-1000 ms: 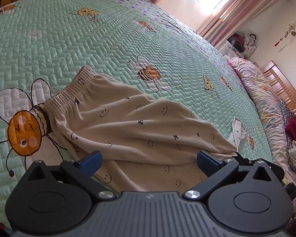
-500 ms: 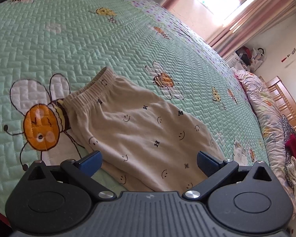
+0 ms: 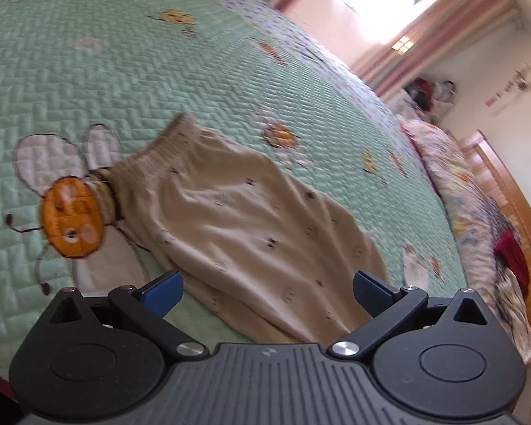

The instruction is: Fold clothes

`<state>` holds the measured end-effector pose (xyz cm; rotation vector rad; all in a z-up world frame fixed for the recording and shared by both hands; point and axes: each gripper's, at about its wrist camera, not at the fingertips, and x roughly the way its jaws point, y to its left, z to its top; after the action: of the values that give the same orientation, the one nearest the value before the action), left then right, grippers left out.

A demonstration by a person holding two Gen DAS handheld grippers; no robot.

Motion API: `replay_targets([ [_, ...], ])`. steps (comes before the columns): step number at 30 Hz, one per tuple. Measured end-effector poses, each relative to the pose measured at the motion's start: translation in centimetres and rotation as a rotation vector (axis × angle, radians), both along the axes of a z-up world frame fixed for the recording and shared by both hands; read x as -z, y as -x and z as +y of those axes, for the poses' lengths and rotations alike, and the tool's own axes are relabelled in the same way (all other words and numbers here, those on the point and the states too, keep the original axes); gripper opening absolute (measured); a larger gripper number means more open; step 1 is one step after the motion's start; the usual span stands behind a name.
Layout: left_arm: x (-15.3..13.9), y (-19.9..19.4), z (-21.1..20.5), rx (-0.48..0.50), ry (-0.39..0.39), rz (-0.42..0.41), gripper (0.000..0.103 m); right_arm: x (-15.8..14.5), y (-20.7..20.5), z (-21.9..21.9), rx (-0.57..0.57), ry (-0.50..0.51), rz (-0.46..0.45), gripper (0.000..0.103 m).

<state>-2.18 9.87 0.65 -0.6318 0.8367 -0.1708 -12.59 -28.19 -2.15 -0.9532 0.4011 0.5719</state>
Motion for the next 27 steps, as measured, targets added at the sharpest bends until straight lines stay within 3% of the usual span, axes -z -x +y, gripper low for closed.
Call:
replay_targets([
  [4,-0.2,0.6,-3.4,0.093,-0.088,-0.033,0.102,-0.7,0.1,2.0,-0.025,-0.106,-0.039,0.022],
  [7,0.7,0.6,-4.4,0.087,-0.090,-0.033,0.099,0.6,-0.1,3.4,-0.036,-0.125,-0.091,0.026],
  [12,3.5,-0.6,-3.9,-0.036,0.087,0.037,0.094,1.6,-1.1,5.1,-0.018,-0.226,-0.096,0.030],
  [18,4.2,-0.9,-4.4,-0.124,0.074,0.044,0.093,2.1,-1.6,5.1,0.014,-0.288,-0.101,0.046],
  [27,5.3,-1.0,-3.8,-0.227,0.112,0.058,0.088,2.9,-1.8,4.1,0.043,-0.300,-0.088,0.048],
])
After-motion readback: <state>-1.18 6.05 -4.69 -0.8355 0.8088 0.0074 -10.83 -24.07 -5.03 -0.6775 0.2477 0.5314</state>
